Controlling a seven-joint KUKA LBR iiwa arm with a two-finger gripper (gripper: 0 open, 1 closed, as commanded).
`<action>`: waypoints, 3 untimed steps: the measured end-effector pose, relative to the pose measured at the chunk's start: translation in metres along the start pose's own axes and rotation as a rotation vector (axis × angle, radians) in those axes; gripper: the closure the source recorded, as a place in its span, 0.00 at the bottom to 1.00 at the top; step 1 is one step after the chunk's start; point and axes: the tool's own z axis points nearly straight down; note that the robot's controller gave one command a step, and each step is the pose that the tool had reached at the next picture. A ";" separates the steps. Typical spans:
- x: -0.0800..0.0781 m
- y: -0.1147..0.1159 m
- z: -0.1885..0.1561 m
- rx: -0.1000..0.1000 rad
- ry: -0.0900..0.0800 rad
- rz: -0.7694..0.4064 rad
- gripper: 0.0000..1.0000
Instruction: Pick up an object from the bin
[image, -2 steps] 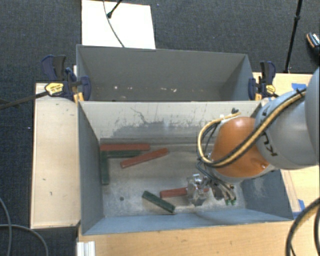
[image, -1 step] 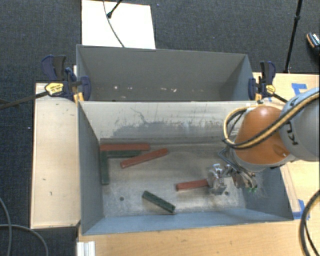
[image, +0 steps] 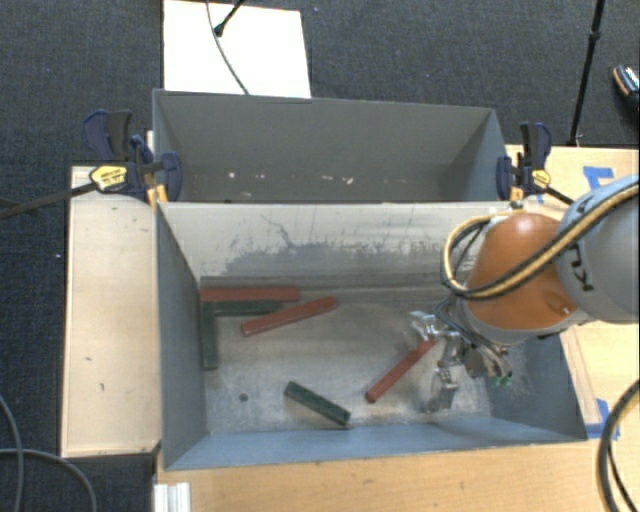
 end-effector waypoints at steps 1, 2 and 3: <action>-0.001 0.000 -0.001 0.001 -0.003 -0.002 1.00; 0.001 -0.003 -0.062 0.001 -0.007 0.055 1.00; 0.003 -0.003 -0.059 0.000 0.000 0.053 0.00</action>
Offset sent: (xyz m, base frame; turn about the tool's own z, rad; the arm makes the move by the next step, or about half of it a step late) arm 0.0000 0.0000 0.0000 0.0000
